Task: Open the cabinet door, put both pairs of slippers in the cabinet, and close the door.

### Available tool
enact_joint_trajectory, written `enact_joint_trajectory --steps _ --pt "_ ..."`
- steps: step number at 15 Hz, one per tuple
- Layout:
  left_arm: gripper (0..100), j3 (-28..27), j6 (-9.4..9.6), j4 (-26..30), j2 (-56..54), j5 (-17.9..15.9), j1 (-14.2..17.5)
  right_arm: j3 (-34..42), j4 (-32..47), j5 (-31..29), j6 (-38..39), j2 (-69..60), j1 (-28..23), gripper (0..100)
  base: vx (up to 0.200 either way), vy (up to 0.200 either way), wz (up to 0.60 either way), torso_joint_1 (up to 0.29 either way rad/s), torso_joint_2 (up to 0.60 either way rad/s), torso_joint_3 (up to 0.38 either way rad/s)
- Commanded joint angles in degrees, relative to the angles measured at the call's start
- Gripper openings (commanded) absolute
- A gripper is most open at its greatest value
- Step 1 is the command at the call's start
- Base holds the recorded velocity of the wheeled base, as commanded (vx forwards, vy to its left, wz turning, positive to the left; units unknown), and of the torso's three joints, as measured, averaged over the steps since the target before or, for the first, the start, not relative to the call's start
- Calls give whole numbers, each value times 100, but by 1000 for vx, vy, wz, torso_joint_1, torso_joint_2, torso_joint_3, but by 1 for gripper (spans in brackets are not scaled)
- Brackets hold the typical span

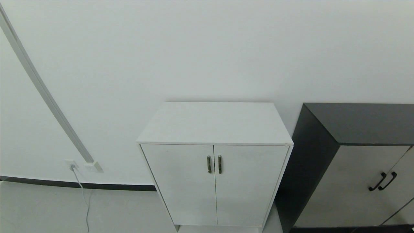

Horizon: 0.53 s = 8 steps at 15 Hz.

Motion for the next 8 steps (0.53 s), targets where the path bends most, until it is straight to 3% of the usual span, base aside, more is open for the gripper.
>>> enact_joint_trajectory --steps 1,8 --pt "0 0 -3 -1 -1 9 4 -47 238 -2 -8 -623 53 0 0 0 0 0 0 0" --pt "0 0 -3 -1 -1 0 4 -64 827 7 -289 -1265 203 0 0 0 0 0 0 0"
